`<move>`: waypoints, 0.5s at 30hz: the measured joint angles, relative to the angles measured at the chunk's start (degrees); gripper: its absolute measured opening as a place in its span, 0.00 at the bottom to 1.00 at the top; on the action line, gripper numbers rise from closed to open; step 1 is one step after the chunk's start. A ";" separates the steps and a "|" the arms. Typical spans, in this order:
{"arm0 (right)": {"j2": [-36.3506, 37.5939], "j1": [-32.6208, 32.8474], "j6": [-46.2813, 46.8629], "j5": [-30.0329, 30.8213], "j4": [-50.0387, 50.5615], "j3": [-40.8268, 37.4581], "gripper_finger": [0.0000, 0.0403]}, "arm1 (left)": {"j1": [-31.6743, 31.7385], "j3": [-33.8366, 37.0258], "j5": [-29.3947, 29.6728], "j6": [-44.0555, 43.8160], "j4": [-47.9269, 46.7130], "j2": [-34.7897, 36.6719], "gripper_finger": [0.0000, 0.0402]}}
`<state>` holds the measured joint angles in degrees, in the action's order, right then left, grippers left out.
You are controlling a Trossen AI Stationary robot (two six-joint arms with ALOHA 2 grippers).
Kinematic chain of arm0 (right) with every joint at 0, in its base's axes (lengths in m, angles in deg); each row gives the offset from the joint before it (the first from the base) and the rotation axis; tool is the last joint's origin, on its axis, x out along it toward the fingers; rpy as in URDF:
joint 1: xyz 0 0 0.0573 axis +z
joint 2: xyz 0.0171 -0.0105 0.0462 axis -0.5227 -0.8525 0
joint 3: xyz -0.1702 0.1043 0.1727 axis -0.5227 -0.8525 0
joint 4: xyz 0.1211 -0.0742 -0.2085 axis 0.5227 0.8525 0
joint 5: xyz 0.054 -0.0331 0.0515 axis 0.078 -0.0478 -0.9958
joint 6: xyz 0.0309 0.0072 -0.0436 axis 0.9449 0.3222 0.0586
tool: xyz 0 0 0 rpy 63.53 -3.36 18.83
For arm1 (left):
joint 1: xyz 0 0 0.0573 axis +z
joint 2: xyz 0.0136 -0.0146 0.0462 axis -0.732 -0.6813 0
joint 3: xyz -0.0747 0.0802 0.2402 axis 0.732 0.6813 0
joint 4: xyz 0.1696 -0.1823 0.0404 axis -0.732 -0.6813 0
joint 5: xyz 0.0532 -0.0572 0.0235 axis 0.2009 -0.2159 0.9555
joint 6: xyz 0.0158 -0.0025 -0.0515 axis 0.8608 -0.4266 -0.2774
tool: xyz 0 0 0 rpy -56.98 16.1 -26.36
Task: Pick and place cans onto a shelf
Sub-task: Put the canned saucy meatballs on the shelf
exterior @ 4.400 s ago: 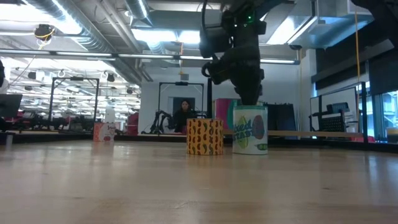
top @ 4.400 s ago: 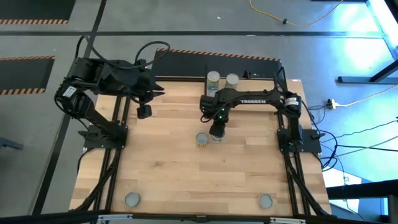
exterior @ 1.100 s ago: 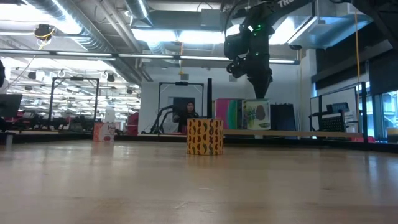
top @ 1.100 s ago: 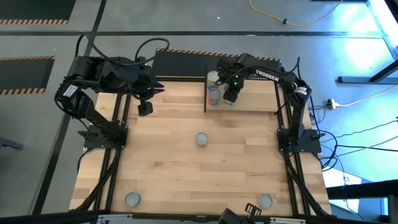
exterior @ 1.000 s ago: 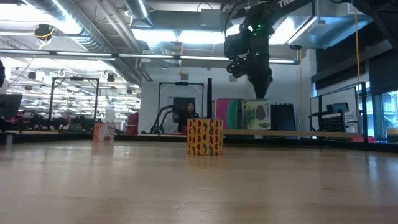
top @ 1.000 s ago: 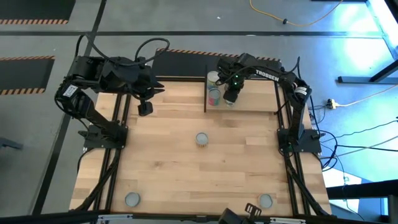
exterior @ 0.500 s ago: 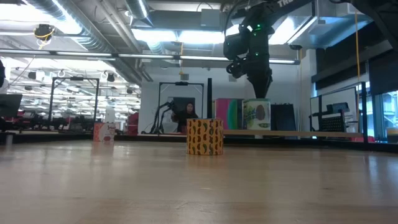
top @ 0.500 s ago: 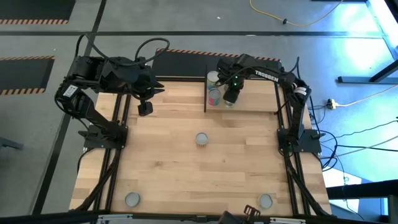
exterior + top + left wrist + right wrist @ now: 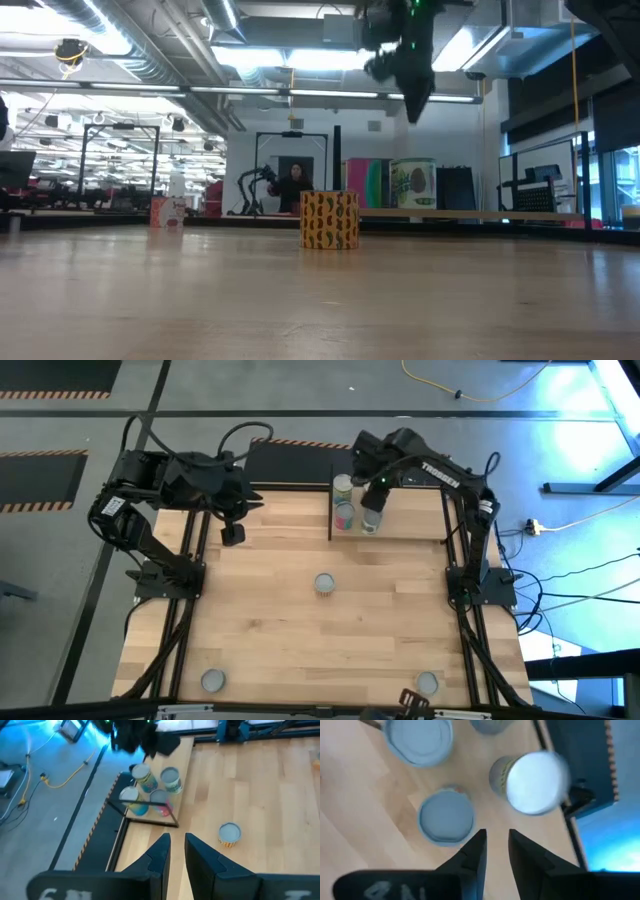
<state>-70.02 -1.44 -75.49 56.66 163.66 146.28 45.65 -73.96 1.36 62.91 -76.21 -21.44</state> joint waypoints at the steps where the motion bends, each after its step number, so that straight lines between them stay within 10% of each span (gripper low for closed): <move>1: 0.00 0.16 -0.17 0.00 1.32 2.40 0.21 | 0.00 0.00 0.92 -1.11 -0.70 0.00 0.13; 7: 1.69 2.25 -3.25 -2.00 1.05 17.04 0.21 | 1.56 1.35 4.99 -12.42 -1.18 -0.07 0.13; 15: 14.26 6.83 -6.81 -1.99 -3.95 14.80 0.21 | 8.76 6.98 4.30 -22.78 -1.21 -0.02 0.13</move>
<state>-55.76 5.39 -82.30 54.67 159.71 161.09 54.41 -66.99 5.67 40.13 -77.41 -21.47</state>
